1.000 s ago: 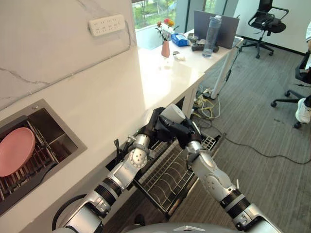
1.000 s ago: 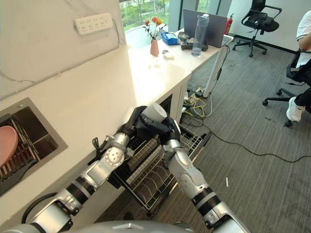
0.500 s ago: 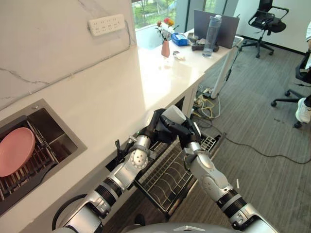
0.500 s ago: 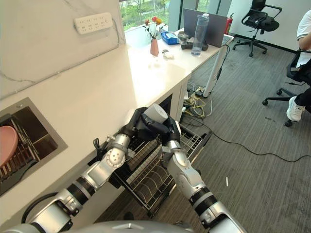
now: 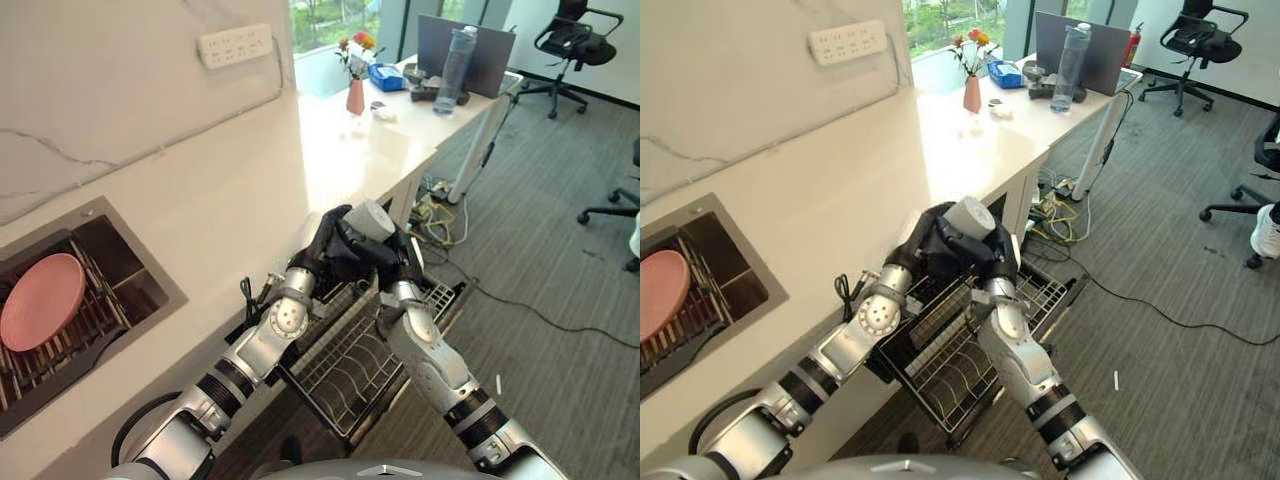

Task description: Place the dishes in the dishwasher.

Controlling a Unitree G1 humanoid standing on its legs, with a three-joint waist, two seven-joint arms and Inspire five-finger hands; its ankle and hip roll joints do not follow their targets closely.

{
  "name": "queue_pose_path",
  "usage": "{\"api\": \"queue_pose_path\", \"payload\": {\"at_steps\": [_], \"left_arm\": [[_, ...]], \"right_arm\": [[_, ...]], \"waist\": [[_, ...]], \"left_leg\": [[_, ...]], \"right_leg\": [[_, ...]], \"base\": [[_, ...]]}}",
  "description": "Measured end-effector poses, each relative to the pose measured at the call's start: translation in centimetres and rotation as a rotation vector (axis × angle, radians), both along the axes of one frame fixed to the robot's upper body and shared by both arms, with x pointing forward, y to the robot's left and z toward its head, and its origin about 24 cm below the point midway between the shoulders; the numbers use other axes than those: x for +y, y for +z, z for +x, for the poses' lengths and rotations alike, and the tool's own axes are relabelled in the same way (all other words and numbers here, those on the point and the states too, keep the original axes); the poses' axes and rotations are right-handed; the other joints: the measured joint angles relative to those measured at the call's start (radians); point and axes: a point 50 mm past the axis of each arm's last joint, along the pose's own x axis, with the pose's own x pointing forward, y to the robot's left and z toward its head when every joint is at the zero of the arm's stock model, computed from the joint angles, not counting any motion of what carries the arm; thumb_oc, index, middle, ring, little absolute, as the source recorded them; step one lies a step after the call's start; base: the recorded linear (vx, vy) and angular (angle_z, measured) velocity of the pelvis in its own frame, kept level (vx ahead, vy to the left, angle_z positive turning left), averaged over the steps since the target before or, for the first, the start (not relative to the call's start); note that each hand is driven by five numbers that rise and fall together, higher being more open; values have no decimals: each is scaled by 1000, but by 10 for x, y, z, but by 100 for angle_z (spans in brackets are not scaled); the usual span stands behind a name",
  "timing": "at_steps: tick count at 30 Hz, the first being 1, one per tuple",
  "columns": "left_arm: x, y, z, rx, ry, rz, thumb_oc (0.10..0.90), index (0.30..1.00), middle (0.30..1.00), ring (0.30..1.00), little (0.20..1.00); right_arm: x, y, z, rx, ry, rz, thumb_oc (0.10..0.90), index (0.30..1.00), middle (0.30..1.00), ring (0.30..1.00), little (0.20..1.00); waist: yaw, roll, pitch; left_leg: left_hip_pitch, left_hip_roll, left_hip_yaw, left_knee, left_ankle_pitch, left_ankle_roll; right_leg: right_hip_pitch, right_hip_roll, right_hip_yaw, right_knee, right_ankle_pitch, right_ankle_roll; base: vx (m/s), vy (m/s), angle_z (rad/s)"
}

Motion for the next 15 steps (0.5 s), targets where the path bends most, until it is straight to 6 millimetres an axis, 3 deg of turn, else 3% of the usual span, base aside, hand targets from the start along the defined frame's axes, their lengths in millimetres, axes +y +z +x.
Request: {"api": "queue_pose_path", "payload": {"at_steps": [2, 5, 6, 7, 9, 13, 15], "left_arm": [[0, 7, -1, -28, -9, -24, 800, 900, 900, 900, 900], [1, 5, -7, -19, -15, -44, 800, 900, 900, 900, 900], [5, -1, -10, 5, -14, -40, 800, 900, 900, 900, 900], [16, -16, -19, 71, 13, -45, 800, 900, 900, 900, 900], [28, -20, -29, 85, 21, -52, 800, 900, 900, 900, 900], [53, -24, -45, 116, 67, -127, 800, 900, 900, 900, 900], [58, -25, -47, 137, 70, -177, 800, 900, 900, 900, 900]], "right_arm": [[-2, 9, 1, -19, -50, 49, 400, 300, 300, 300, 300], [-21, 33, 5, -105, -209, 202, 400, 300, 300, 300, 300], [-32, 44, 5, -158, -275, 250, 400, 300, 300, 300, 300], [-57, 66, 3, -273, -392, 310, 400, 300, 300, 300, 300], [-83, 80, -1, -369, -521, 337, 400, 300, 300, 300, 300], [-111, 86, -9, -435, -670, 352, 400, 300, 300, 300, 300], [-111, 83, -9, -422, -662, 341, 400, 300, 300, 300, 300]], "waist": [[9, 2, 1], [22, 3, 1], [30, 3, 1], [32, 3, 2], [35, 3, 2], [33, 6, 3], [34, 6, 4]], "left_leg": [[0, -1, 0, 0, -4, 1], [2, -4, -4, 0, -6, 2], [2, -6, -8, 0, -6, 2], [3, -12, -15, 0, -5, 3], [4, -15, -21, 1, -3, 5], [13, -15, -21, 0, -4, 4], [12, -15, -18, 0, -5, 4]], "right_leg": [[3, -1, -3, -2, 0, 0], [9, -2, -9, -5, 0, 0], [11, -3, -9, -6, 0, 0], [12, -7, -11, -5, 0, 0], [13, -9, -14, -1, 0, 0], [19, -11, -13, 5, -1, 1], [19, -11, -11, 3, -5, 7]], "base": [[21, -24, 7], [14, -15, 7], [18, -21, 12], [16, -17, 14], [21, -16, 11], [6, -11, 0], [-7, -8, -5]]}}
